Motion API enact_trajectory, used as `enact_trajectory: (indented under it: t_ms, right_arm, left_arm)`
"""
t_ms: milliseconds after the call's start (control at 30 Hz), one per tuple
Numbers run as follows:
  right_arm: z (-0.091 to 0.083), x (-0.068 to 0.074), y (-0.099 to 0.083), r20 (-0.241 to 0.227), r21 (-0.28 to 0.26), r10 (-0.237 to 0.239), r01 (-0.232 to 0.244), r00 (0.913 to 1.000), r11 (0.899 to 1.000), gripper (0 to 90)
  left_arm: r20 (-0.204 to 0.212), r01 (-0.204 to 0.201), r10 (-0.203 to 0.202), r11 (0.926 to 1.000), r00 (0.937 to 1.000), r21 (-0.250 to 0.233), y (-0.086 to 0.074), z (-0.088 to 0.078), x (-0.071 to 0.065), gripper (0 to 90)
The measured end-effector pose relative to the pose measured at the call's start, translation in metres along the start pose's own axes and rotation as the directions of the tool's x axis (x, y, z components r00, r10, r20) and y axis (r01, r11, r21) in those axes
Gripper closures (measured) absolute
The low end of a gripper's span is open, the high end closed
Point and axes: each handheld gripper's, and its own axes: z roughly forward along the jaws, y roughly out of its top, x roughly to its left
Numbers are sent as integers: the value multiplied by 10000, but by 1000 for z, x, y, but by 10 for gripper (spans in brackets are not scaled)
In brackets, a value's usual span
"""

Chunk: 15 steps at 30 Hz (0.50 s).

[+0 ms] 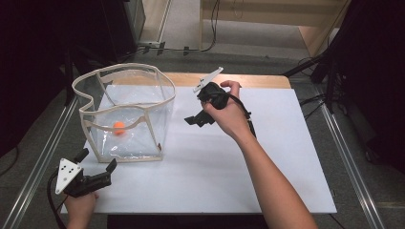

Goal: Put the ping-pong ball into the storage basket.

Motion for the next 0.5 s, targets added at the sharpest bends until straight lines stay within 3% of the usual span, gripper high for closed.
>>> enact_trajectory:
  t_ms: [500]
  right_arm:
    - [5, 2, -28, 69, -46, 270, -270, 9996, 9996, 0]
  left_arm:
    - [-3, -2, 2, 10000, 10000, 3, 0, 0, 0, 0]
